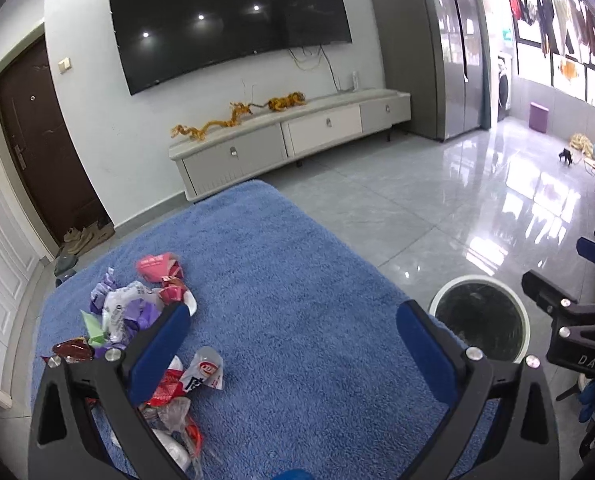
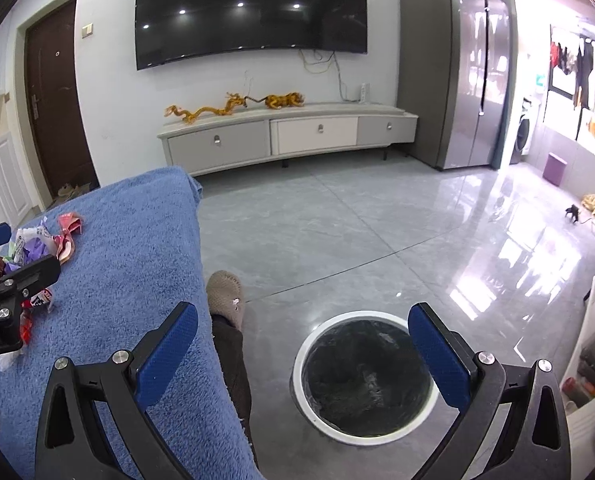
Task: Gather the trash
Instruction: 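Move both tools toward the pile of wrappers on the blue rug, then grasp the red chip bag with the left tool while the right tool grasps a red wrapper, then carry both wrappers to the round bin and open both tools over it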
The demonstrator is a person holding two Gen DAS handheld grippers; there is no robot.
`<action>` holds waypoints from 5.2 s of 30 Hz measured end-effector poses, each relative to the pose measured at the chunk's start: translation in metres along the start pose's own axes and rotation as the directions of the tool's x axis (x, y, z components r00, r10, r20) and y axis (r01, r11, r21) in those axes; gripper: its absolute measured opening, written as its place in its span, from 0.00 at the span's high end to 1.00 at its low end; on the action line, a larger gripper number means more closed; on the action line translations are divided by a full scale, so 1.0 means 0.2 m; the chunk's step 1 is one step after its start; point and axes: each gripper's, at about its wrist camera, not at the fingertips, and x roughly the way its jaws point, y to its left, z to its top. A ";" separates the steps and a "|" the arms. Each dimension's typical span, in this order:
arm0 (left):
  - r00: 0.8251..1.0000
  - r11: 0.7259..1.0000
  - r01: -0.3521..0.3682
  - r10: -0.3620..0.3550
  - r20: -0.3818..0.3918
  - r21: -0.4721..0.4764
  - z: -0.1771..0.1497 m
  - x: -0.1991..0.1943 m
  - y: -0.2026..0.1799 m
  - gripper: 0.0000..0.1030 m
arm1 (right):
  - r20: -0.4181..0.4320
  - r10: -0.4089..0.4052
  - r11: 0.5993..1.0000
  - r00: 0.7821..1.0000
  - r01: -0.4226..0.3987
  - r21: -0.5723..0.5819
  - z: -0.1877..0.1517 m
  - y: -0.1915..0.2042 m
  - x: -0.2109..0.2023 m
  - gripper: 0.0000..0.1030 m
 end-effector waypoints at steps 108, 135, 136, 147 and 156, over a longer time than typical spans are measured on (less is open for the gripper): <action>0.978 0.866 -0.043 -0.066 -0.199 -0.498 -0.69 0.17 1.35 0.88 | -0.485 0.547 0.501 0.682 -0.731 -0.464 -0.09 1.69 0.23 0.70; 0.997 0.861 -0.023 -0.020 -0.078 -0.508 -0.70 -0.10 1.34 0.92 | -0.499 0.526 0.596 0.688 -0.718 -0.360 -0.04 1.46 0.29 0.73; 0.997 0.862 -0.020 -0.019 -0.073 -0.507 -0.70 -0.11 1.33 0.93 | -0.493 0.540 0.599 0.682 -0.723 -0.343 -0.03 1.45 0.29 0.73; 1.000 0.885 0.007 -0.011 -0.005 -0.466 -0.59 -0.23 1.27 0.93 | -0.331 0.740 0.564 0.585 -0.808 -0.167 0.18 1.29 0.17 0.74; 0.990 0.942 0.138 -0.124 0.065 -0.306 -0.28 -0.24 0.94 0.93 | -0.193 0.745 0.628 0.638 -0.769 -0.119 0.28 0.95 0.07 0.74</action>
